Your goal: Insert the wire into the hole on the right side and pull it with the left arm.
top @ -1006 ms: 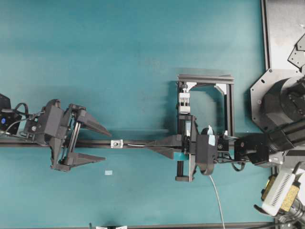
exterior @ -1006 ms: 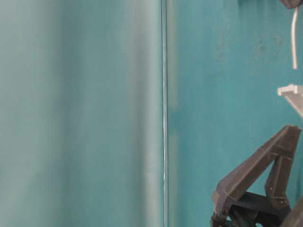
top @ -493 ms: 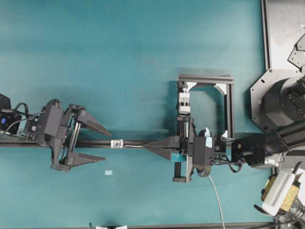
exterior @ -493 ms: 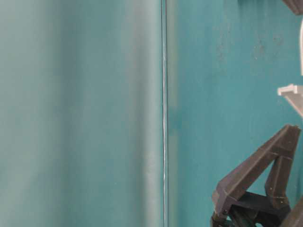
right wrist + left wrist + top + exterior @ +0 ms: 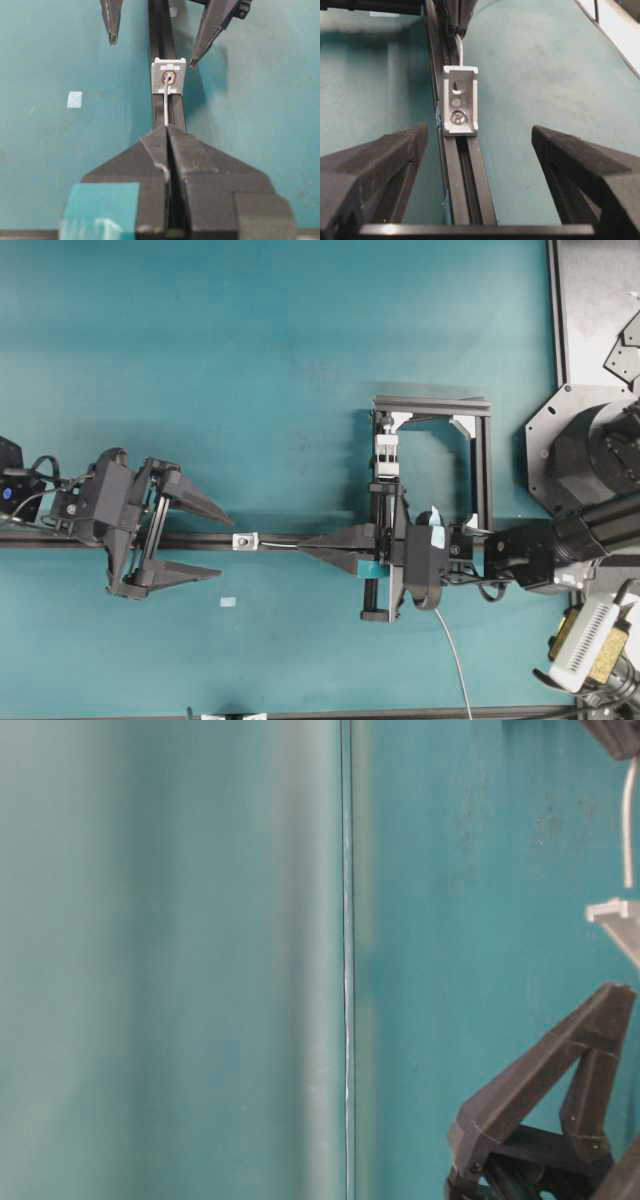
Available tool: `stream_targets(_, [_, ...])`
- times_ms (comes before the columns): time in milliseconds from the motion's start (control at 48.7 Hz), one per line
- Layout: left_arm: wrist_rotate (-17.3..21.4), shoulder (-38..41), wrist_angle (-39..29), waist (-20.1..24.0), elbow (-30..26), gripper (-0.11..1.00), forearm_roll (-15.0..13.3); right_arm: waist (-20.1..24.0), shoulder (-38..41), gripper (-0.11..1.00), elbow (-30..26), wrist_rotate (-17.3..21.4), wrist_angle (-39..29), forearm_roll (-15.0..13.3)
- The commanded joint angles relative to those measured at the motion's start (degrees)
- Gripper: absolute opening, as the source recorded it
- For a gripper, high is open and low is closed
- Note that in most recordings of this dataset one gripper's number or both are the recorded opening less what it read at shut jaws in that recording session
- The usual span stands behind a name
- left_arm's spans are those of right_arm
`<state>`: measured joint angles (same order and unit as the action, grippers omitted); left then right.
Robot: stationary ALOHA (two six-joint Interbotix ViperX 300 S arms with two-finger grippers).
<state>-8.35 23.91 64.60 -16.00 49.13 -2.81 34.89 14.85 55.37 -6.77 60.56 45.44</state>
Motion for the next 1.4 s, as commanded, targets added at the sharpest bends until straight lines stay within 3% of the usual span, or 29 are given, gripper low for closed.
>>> stream_targets(0, [0.00,-1.49,0.26,-0.18,-0.70,0.59,-0.09,-0.26,-0.62,0.02,-0.79,0.00,0.53,0.00])
stream_targets(1375, [0.00,-2.20,-0.62,-0.18,-0.79,0.58,0.09,-3.16,4.13,0.02,-7.38,-2.20,0.62,-0.18])
